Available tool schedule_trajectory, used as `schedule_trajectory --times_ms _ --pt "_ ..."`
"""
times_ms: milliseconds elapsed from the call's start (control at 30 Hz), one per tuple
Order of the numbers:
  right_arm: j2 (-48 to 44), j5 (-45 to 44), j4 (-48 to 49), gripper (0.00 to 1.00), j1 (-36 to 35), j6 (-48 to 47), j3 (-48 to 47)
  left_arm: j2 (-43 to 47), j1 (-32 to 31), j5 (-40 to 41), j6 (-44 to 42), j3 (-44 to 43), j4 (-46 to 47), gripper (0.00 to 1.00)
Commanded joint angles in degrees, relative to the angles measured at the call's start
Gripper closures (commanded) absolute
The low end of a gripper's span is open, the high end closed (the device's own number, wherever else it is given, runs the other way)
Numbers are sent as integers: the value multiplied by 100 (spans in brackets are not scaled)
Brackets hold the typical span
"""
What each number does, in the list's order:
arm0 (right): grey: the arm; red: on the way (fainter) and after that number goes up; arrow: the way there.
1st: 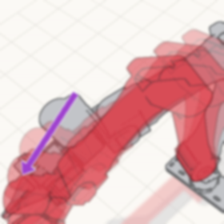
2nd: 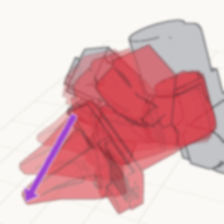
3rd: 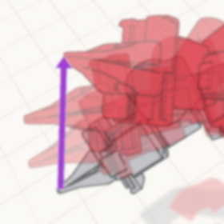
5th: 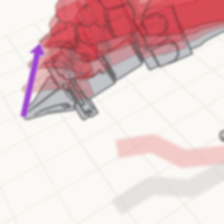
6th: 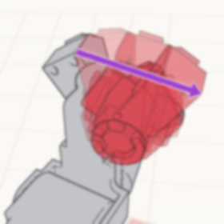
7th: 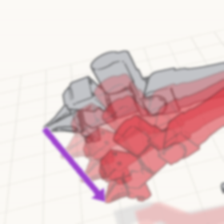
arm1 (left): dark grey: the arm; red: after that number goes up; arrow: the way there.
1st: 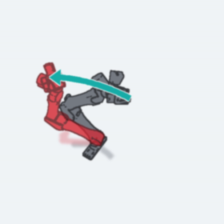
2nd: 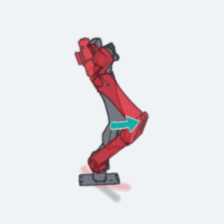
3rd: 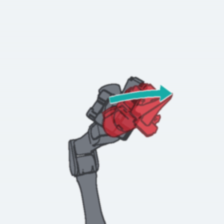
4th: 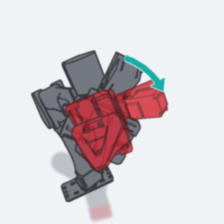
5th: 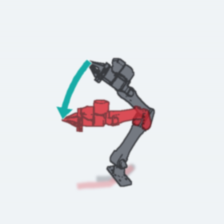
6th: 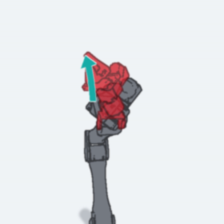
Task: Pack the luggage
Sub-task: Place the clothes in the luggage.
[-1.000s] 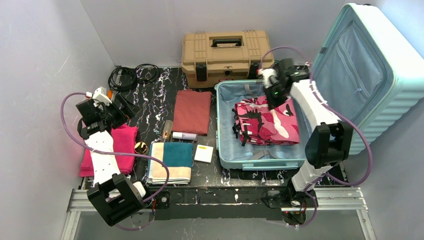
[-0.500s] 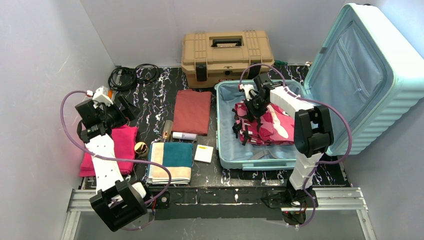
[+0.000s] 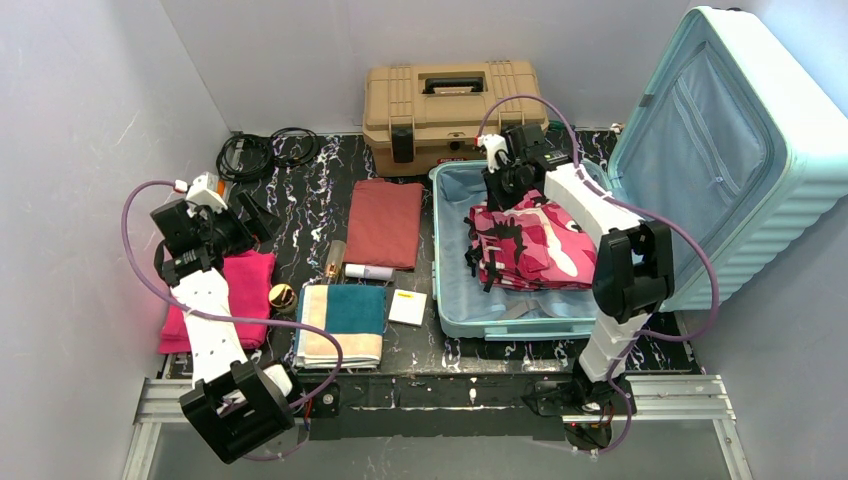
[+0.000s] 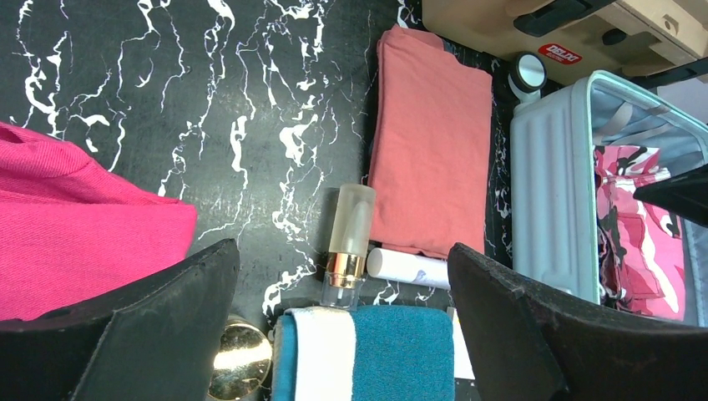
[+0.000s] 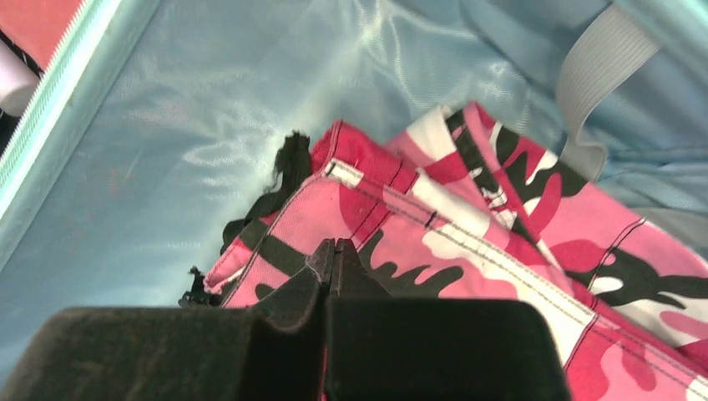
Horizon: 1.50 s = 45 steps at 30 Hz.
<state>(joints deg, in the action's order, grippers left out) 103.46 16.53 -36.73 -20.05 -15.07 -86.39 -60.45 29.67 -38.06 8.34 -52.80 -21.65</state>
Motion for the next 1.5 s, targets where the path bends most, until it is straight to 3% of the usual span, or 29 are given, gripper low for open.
schedule_trajectory --times_ms 0,300,633,800,1000,1200,1467 --pt "365 93 235 99 -44 183 -263 151 30 -147 -93 161 -89 6" --pt "932 -72 275 99 -218 180 -194 228 30 -116 -271 76 -185 6" --pt "-257 312 -1010 99 -217 -367 -760 162 34 -118 -994 -519 -713 2" --pt "-812 503 -1665 99 -216 -833 -257 31 30 -286 -1511 -922 -1165 2" --pt "-1157 667 -1405 99 -400 -965 844 36 30 -272 -1947 -1069 -1433 2" --pt "-923 578 -981 99 -770 -796 1431 44 28 -135 -2590 -1096 -1836 2" --pt "-1240 521 -1288 99 -913 -831 878 117 22 432 -3976 -859 -2485 2"
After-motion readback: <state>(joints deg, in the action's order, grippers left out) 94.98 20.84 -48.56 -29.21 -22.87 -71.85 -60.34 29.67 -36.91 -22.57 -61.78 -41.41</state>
